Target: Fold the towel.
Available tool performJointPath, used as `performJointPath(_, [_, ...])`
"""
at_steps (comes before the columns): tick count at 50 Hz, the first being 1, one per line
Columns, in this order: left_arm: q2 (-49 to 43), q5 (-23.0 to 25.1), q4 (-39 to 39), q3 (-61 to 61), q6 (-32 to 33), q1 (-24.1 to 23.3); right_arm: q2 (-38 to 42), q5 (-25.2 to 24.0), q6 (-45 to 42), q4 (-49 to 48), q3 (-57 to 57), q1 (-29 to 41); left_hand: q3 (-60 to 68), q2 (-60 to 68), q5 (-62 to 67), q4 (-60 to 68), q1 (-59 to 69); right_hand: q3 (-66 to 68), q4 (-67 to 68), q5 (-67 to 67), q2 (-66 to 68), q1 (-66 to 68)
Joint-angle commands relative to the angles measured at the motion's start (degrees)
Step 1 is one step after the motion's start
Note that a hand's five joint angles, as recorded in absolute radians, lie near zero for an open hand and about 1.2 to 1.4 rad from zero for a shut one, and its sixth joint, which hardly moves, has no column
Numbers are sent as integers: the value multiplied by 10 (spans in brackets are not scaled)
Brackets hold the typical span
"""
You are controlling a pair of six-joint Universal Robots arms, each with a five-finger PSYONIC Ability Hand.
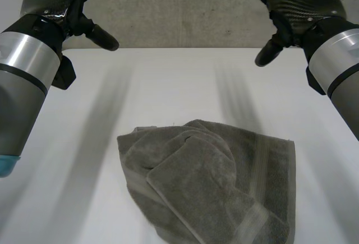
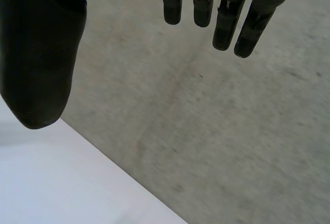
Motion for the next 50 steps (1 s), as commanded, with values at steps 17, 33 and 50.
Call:
performJointPath(17, [-52, -37, -203, 117, -13, 6, 23, 83, -1, 21, -32, -11, -199, -39, -27, -44, -37, -42, -50, -33, -40, -33])
performJointPath(33, [-46, -38, -203, 113, -12, 1, 27, 84, 10, 40, -40, -17, -199, -39, -27, -44, -37, -42, -50, -33, -40, -33])
performJointPath(50, [-44, -25, -206, 87, 4, -17, 34, 11, -12, 75, -29, -14, -194, -34, -22, -39, -32, -42, -50, -33, -40, -33])
